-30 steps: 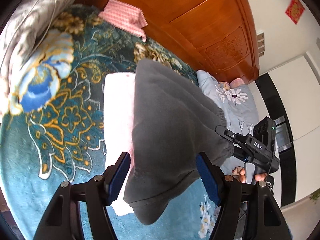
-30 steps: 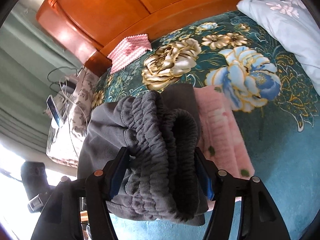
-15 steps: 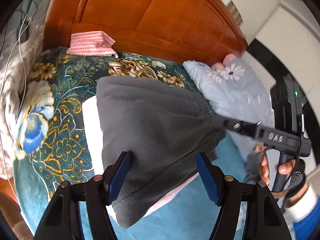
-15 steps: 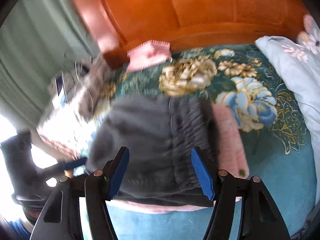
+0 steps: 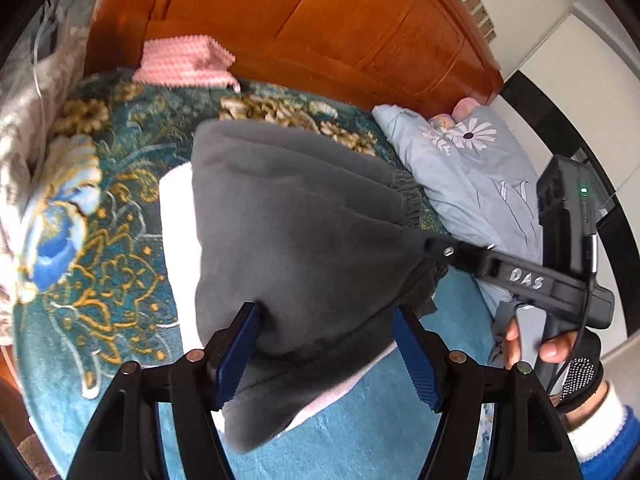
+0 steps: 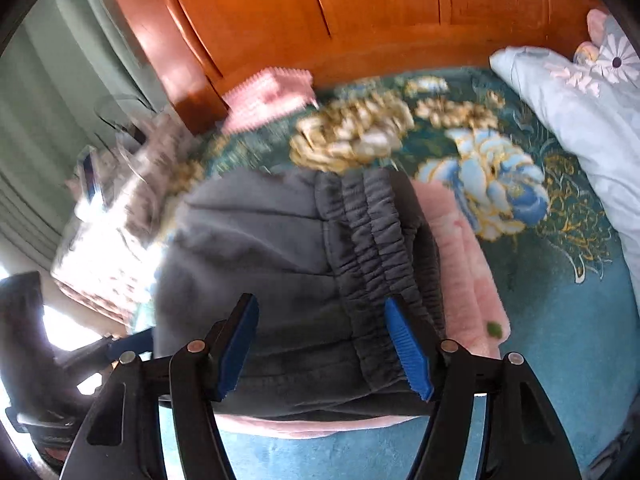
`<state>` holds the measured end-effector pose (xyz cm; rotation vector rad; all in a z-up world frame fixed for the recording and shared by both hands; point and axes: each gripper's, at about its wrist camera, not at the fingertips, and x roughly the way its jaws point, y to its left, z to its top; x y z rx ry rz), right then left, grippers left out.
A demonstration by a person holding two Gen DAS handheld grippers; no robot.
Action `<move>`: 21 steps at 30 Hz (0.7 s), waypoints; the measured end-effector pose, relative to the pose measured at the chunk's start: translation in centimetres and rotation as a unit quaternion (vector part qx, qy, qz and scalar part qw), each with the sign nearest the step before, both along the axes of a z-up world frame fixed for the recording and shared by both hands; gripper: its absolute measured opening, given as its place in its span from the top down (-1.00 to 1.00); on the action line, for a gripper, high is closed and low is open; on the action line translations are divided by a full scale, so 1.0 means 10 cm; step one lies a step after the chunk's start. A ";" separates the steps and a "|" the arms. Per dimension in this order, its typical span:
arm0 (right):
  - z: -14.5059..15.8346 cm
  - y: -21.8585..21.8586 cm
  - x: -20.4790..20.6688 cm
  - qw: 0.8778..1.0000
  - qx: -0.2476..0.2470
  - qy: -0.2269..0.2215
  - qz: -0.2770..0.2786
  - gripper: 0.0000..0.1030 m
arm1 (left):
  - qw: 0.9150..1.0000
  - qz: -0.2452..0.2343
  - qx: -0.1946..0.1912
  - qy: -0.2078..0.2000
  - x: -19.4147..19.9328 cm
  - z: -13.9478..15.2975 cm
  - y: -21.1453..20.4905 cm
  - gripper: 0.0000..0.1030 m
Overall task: Fold clothes
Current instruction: 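Lower the sweatpants onto the pink blanket and open both grippers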
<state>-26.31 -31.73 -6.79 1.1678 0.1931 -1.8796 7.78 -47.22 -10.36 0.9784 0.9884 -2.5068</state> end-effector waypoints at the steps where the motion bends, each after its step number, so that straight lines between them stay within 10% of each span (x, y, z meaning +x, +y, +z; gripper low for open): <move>1: 0.02 0.06 0.02 1.000 -0.004 0.004 -0.004 -0.32 | 1.000 0.002 -0.007 0.005 0.06 0.04 0.05 -0.40; 15: -0.50 0.61 0.26 0.997 0.062 0.038 -0.028 -0.46 | 0.995 0.053 -0.073 -0.034 0.14 -0.29 0.93 -0.43; 21: -0.63 0.77 0.27 0.993 0.032 0.079 -0.083 -0.87 | 0.987 0.106 -0.119 -0.027 0.10 -0.50 1.01 -1.00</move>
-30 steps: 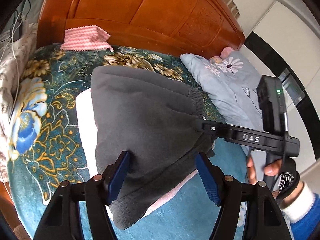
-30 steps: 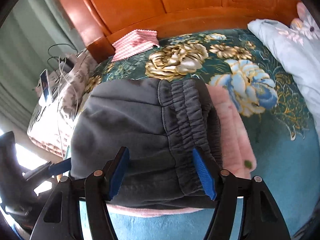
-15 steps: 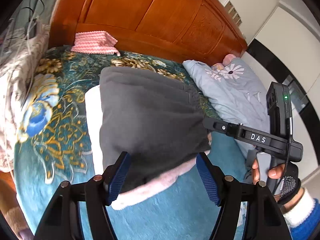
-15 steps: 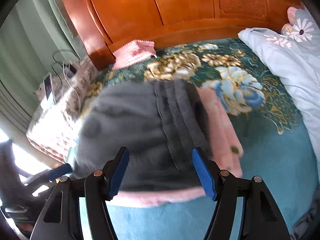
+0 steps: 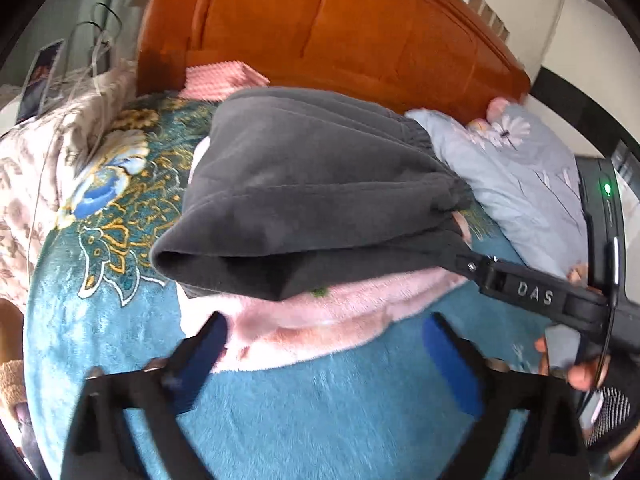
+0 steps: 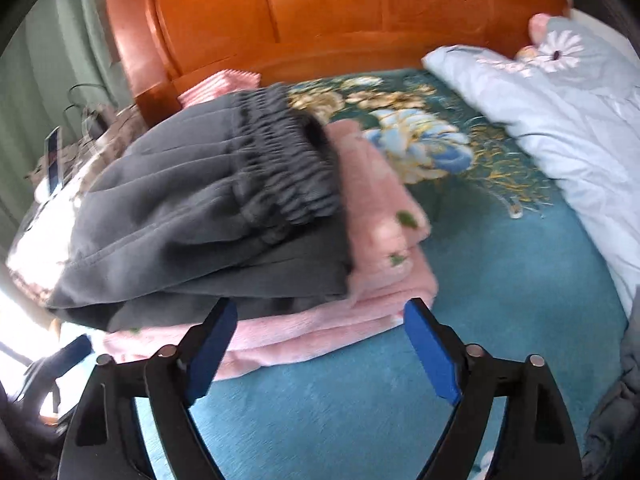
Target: Fold clothes
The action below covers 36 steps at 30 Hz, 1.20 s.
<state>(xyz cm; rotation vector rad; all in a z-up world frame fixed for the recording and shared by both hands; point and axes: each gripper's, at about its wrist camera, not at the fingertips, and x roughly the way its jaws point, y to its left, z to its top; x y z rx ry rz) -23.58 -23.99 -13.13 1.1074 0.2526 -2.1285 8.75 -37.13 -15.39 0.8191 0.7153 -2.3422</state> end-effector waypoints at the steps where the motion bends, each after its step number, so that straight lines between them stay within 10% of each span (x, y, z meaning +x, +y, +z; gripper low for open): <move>1: -0.03 0.03 -0.02 1.000 -0.005 0.002 -0.011 -0.90 | 1.000 0.007 -0.007 -0.004 -0.02 -0.03 0.00 -1.00; 24: -0.31 0.17 0.10 0.990 -0.032 0.130 -0.054 -1.00 | 0.986 0.094 -0.136 -0.035 -0.18 -0.28 0.16 -1.00; 36: -0.38 0.19 0.15 0.986 -0.044 0.150 -0.056 -1.00 | 0.985 0.130 -0.108 -0.018 -0.12 -0.38 0.12 -1.00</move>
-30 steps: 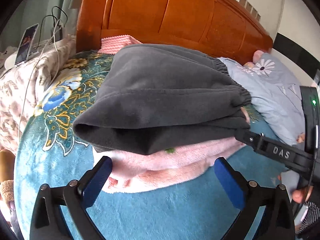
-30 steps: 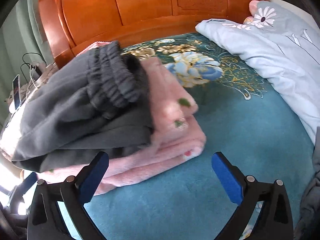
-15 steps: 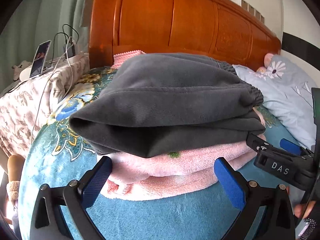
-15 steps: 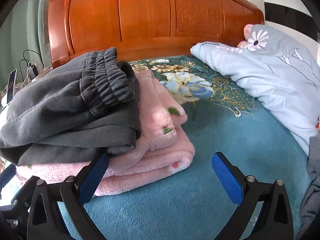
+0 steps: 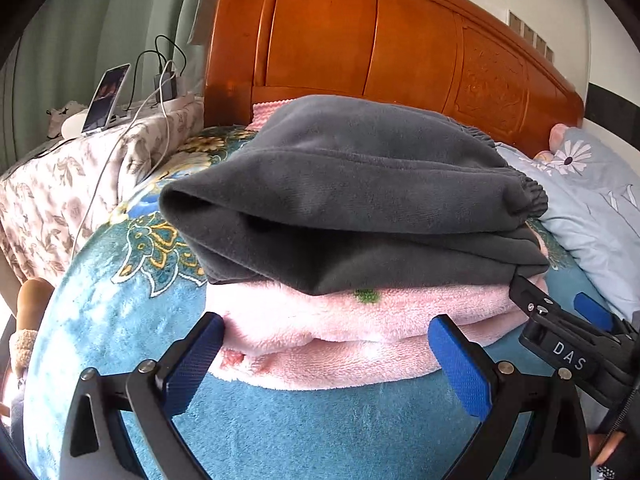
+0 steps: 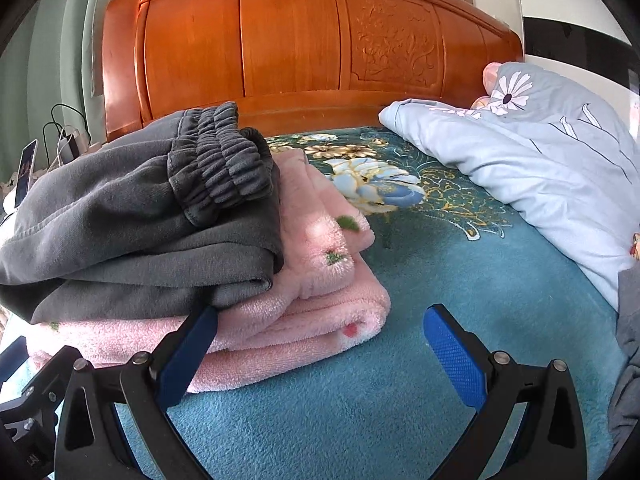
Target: Fold clothes
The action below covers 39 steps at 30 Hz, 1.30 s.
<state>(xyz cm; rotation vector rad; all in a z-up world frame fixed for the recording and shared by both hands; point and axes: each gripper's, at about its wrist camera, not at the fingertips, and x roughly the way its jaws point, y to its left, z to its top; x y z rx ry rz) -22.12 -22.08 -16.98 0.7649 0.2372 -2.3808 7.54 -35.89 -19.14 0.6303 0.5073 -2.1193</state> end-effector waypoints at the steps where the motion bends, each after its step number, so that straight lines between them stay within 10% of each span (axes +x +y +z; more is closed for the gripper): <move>1: 0.00 -0.01 0.02 1.000 0.002 0.005 0.001 -1.00 | 1.000 0.002 -0.001 -0.003 -0.01 -0.01 0.00 -1.00; 39: -0.03 -0.05 0.09 1.000 0.016 0.026 0.000 -1.00 | 1.000 0.024 0.004 -0.015 0.02 -0.06 -0.01 -1.00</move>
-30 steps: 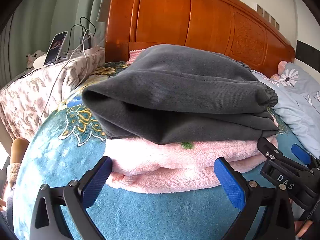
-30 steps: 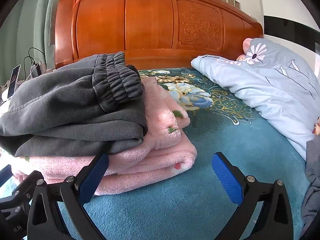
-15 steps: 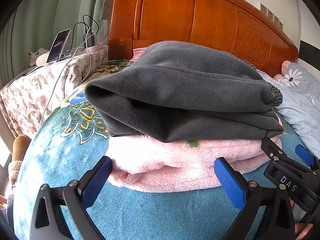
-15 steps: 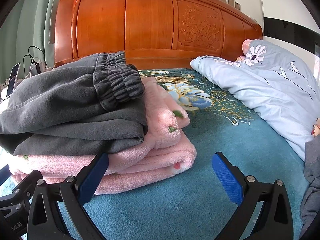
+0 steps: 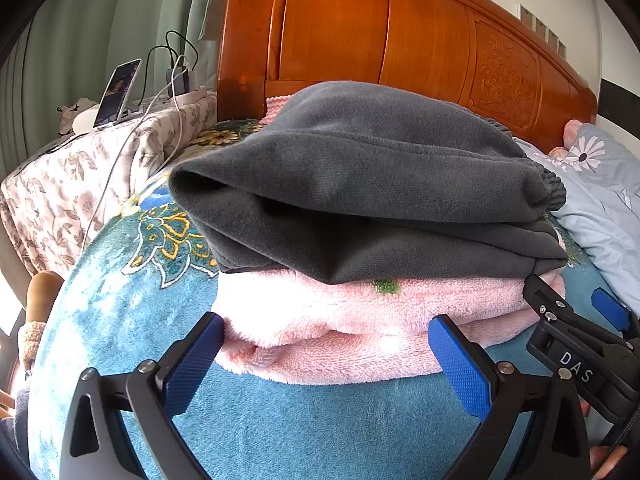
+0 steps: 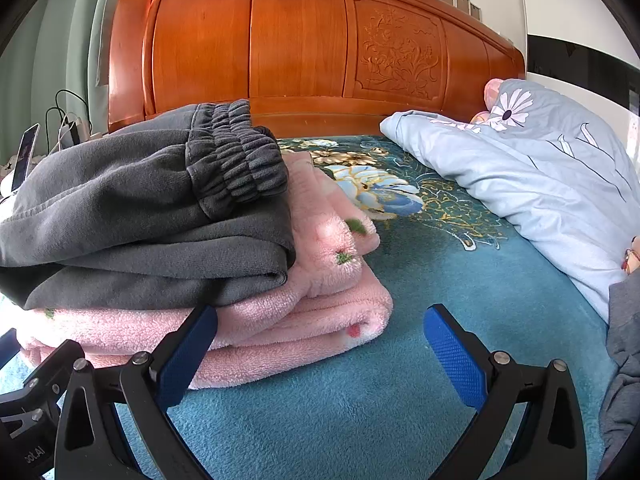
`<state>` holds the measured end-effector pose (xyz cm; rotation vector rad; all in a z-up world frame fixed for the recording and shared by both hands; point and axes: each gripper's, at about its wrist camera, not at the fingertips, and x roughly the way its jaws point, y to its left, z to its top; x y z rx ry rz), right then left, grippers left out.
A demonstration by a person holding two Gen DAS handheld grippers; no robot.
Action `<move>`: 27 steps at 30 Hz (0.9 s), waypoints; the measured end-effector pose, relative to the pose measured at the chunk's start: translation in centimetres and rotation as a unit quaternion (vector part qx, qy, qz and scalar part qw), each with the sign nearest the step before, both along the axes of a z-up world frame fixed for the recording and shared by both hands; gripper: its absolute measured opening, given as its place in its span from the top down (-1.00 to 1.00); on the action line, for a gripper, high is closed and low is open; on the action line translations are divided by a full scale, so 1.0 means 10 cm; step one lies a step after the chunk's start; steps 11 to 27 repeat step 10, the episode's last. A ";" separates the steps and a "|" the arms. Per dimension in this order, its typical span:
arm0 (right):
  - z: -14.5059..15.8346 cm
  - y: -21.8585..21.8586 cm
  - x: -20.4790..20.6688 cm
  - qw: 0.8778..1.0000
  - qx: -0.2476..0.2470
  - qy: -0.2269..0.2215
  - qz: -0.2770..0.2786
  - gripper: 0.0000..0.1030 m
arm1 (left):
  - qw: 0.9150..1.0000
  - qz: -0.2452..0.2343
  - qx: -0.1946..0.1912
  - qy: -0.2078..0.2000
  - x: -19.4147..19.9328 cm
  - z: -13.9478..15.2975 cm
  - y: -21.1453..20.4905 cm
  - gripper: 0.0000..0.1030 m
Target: Fold clothes
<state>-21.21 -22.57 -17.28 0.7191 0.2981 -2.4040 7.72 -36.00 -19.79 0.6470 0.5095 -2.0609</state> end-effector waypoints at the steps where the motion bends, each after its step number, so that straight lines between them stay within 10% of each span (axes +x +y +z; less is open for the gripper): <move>1: 0.00 0.00 0.00 1.000 0.000 0.000 0.000 -1.00 | 1.000 0.000 0.000 0.000 0.00 0.00 0.00 -1.00; 27: -0.01 0.01 -0.02 1.000 0.000 -0.002 -0.002 -1.00 | 1.000 0.003 -0.001 -0.002 0.02 0.00 0.04 -1.00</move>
